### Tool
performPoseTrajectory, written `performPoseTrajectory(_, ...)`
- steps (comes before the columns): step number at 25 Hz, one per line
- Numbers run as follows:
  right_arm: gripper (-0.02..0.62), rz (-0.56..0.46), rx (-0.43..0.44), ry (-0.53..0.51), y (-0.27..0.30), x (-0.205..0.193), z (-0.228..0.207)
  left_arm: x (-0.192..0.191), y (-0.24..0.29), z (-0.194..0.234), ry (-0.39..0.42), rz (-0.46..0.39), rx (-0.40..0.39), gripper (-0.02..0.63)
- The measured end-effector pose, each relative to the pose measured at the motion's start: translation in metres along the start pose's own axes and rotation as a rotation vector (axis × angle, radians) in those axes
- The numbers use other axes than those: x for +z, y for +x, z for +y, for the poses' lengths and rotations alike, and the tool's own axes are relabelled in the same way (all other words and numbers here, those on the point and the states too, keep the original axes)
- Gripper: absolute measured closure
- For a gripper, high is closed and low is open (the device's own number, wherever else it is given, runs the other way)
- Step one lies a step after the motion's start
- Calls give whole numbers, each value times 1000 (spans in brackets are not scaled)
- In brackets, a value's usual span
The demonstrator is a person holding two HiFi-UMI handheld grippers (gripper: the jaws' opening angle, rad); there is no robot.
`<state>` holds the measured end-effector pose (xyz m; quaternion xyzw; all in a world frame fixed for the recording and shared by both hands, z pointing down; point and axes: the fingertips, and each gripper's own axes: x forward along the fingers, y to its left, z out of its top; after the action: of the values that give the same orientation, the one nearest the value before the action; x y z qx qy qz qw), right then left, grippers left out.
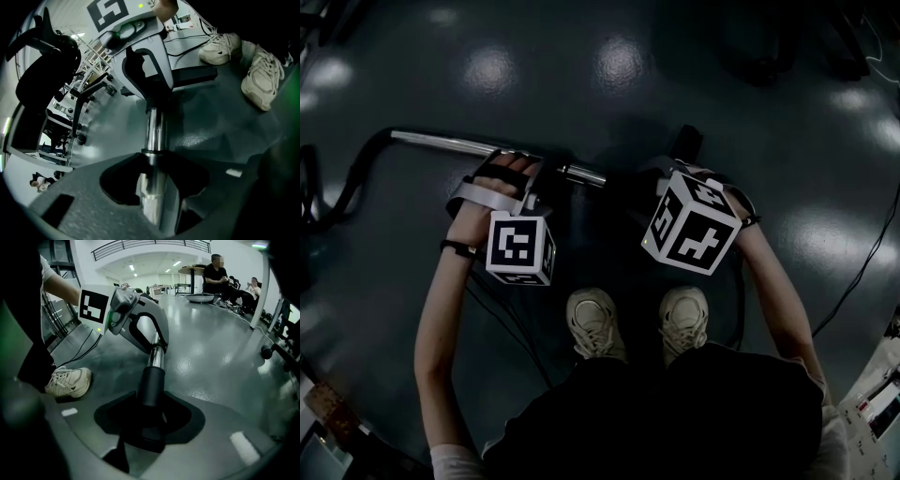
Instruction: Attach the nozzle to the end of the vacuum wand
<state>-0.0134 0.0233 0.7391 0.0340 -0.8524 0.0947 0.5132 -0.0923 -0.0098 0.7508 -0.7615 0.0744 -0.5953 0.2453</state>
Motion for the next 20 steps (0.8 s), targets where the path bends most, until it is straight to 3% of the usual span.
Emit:
performPoseTrajectory(5, 419, -103, -2, 63, -12, 12, -5, -3, -3, 2, -20, 4, 14, 420)
performPoseTrajectory(7, 422, -131, -8, 88, -18, 15, -7, -9, -15, 5, -88, -11, 23, 417)
performPoseTrajectory(9, 444, -177, -30, 112, -27, 19, -12, -16, -36, 21, -222, -58, 98, 432)
performPoseTrajectory(11, 552, -269, -92, 167, -42, 26, -28, -21, -60, 52, -447, -152, 241, 600)
performPoseTrajectory(12, 588, -332, -132, 215, -50, 31, -38, -21, -71, 67, -585, -218, 302, 601)
performPoseTrajectory(17, 588, -723, -321, 603, -104, 56, -102, -25, -103, 127, -1373, -658, 568, 601)
performPoseTrajectory(19, 588, -800, -363, 673, -117, 61, -114, -30, -102, 135, -1621, -800, 638, 601)
performPoseTrajectory(20, 588, -812, -386, 680, -121, 62, -117, -28, -100, 136, -1695, -845, 644, 601)
